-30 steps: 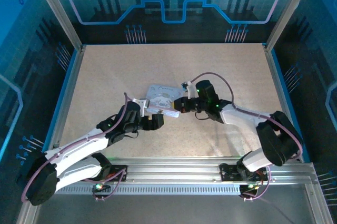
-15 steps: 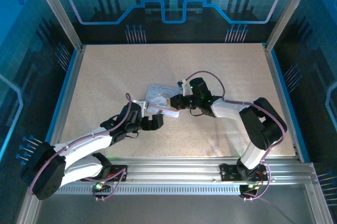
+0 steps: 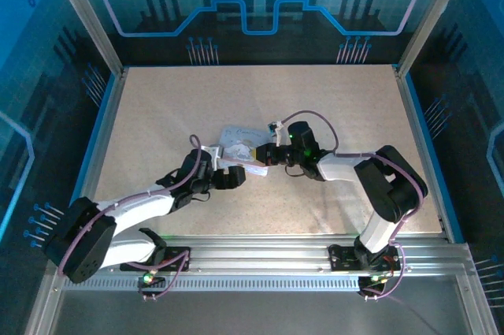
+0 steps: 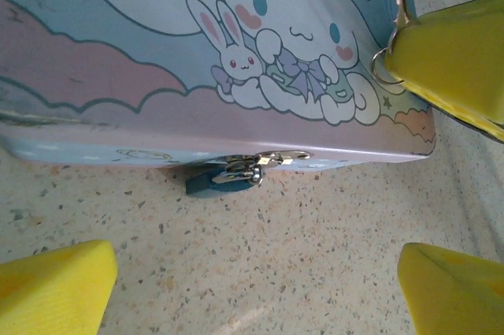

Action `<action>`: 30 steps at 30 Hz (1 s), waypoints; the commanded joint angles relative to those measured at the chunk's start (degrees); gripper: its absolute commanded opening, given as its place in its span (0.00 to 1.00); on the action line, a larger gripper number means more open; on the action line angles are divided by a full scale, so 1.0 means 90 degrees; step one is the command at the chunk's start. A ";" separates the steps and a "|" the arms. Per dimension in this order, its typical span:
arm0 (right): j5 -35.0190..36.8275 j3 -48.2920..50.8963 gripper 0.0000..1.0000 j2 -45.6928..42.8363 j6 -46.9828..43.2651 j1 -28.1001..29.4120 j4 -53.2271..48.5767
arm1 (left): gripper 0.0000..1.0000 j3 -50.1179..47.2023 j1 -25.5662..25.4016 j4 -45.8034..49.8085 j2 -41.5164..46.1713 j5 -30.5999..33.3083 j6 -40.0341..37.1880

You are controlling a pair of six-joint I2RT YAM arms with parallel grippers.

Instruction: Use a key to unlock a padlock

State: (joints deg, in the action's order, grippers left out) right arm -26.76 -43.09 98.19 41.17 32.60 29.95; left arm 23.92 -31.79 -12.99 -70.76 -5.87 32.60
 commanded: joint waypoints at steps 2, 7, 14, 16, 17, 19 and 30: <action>-0.0010 0.0255 0.04 0.0319 0.0123 0.0131 -0.0369 | 0.88 -0.0081 0.0047 -0.0603 -0.0283 -0.0154 -0.0254; 0.0018 0.0232 0.04 0.0291 0.0142 0.0177 -0.0387 | 0.81 -0.0100 0.0046 -0.0851 -0.0519 -0.0014 -0.0433; 0.0034 0.0178 0.04 0.0274 0.0122 0.0216 -0.0464 | 0.74 -0.0250 0.0051 -0.1539 -0.0917 -0.0079 -0.0660; 0.0044 0.0171 0.04 0.0279 0.0118 0.0223 -0.0478 | 0.72 -0.0257 0.0041 -0.1684 -0.1053 -0.0109 -0.0683; 0.0057 0.0175 0.04 0.0272 0.0123 0.0216 -0.0485 | 0.71 -0.0252 0.0036 -0.1715 -0.1102 -0.0110 -0.0675; 0.0069 0.0172 0.04 0.0270 0.0123 0.0225 -0.0495 | 0.70 -0.0245 0.0037 -0.1794 -0.1239 -0.0124 -0.0671; 0.0126 0.0198 0.04 0.0249 0.0118 0.0235 -0.0526 | 0.63 -0.0041 -0.0133 -0.1948 -0.1788 0.0108 -0.0790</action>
State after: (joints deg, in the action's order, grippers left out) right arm -26.33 -42.83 98.50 41.98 33.39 31.20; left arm 22.61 -32.56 -28.97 -85.58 -5.78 27.40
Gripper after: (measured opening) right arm 0.051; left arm 0.636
